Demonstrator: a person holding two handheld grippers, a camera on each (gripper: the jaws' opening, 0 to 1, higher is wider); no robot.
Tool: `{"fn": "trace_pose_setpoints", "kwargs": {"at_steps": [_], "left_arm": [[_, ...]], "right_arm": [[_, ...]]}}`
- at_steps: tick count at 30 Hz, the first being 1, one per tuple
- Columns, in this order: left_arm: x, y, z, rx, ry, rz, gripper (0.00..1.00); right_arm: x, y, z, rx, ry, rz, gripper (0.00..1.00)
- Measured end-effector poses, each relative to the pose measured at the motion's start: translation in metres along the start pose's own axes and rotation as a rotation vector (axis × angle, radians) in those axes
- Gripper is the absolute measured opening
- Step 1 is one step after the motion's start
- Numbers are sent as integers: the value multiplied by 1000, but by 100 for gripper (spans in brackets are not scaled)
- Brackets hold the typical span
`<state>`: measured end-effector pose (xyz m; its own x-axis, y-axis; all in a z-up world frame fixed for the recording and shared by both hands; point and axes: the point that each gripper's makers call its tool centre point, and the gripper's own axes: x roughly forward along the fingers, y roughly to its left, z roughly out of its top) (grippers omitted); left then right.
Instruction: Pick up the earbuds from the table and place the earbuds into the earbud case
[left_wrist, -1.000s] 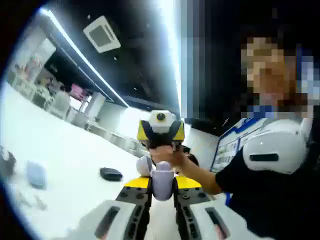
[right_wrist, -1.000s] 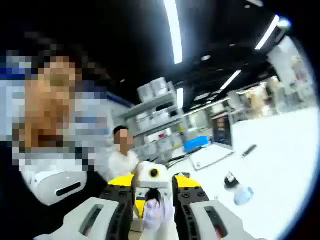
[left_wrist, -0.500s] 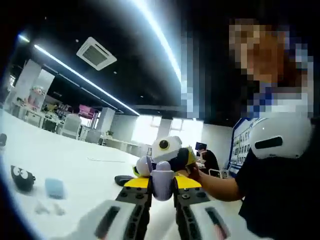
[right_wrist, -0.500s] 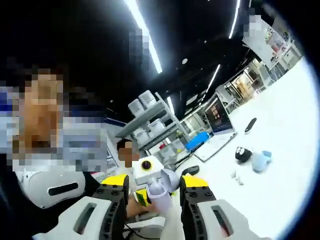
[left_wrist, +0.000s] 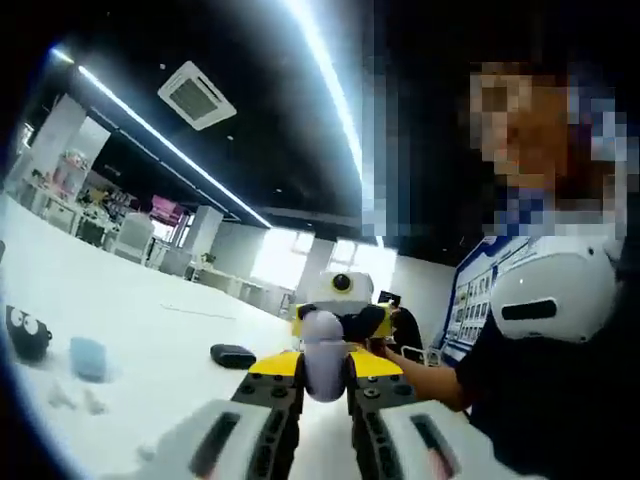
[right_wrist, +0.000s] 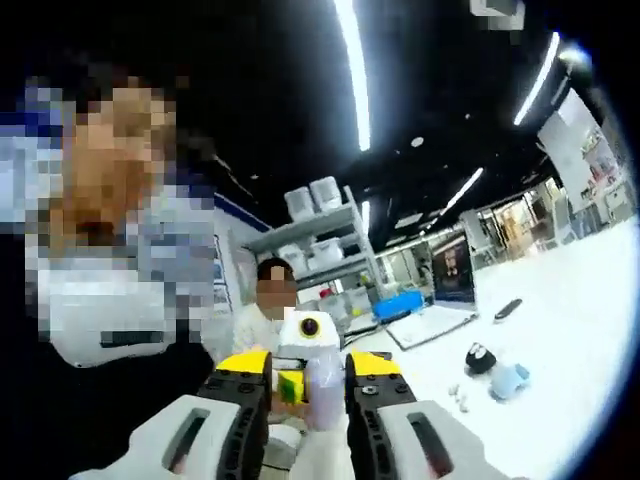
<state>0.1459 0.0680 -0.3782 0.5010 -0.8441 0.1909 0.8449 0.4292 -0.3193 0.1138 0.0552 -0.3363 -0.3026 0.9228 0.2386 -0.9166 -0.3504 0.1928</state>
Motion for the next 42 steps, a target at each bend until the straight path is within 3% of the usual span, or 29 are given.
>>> {"fn": "trace_pose_setpoints", "kwargs": {"at_steps": [3,5,7,9,12,13,15,16,17,18,20,22,24,27,30,33,34,36,38,40,42], "left_arm": [[6,9,-4,-2,12,22,18],[10,17,-6,-41,25,41,18],[17,27,-8,-56,48,60,17],[25,34,0,-101,3,48,5],[41,67,2,-163,-5,123,4],[48,77,-4,-139,31,131,4],[60,106,-22,-82,101,218,4],[62,120,-24,-52,98,296,4],[64,132,-18,59,51,383,4],[65,136,-14,175,44,446,4],[66,136,-8,334,19,514,4],[68,132,-6,429,3,542,4],[68,130,-2,470,-8,555,4],[64,126,12,486,-35,559,5],[69,111,20,538,7,463,6],[60,102,28,540,28,448,6],[55,100,30,529,25,454,7],[40,98,45,497,-58,487,8],[29,96,51,486,-69,490,10],[15,99,56,470,-76,507,11],[5,104,60,420,-96,526,13]], "right_arm": [[-5,16,8,-50,-30,32,18],[-12,2,1,-39,-5,-69,19],[-27,-21,-5,-45,-14,-215,20],[-39,-33,-12,-36,-17,-304,21],[-58,-43,-12,3,-95,-414,21],[-72,-52,-14,3,-102,-497,20],[-93,-66,-26,-9,-35,-625,22],[-102,-70,-32,17,-17,-709,22],[-104,-73,-29,24,-48,-749,23],[-103,-71,-28,18,-65,-746,23],[-104,-71,-29,22,-82,-771,23],[-108,-74,-32,7,-66,-790,23],[-115,-78,-38,14,-42,-804,23],[-117,-73,-51,56,19,-752,26],[-104,-60,-70,62,126,-675,28],[-80,-46,-100,42,265,-605,33],[-74,-46,-103,31,268,-608,33],[-59,-44,-113,46,268,-618,35],[-52,-40,-127,-41,359,-622,36],[-51,-42,-133,-99,416,-692,39],[-50,-44,-132,-125,411,-740,40]]}}
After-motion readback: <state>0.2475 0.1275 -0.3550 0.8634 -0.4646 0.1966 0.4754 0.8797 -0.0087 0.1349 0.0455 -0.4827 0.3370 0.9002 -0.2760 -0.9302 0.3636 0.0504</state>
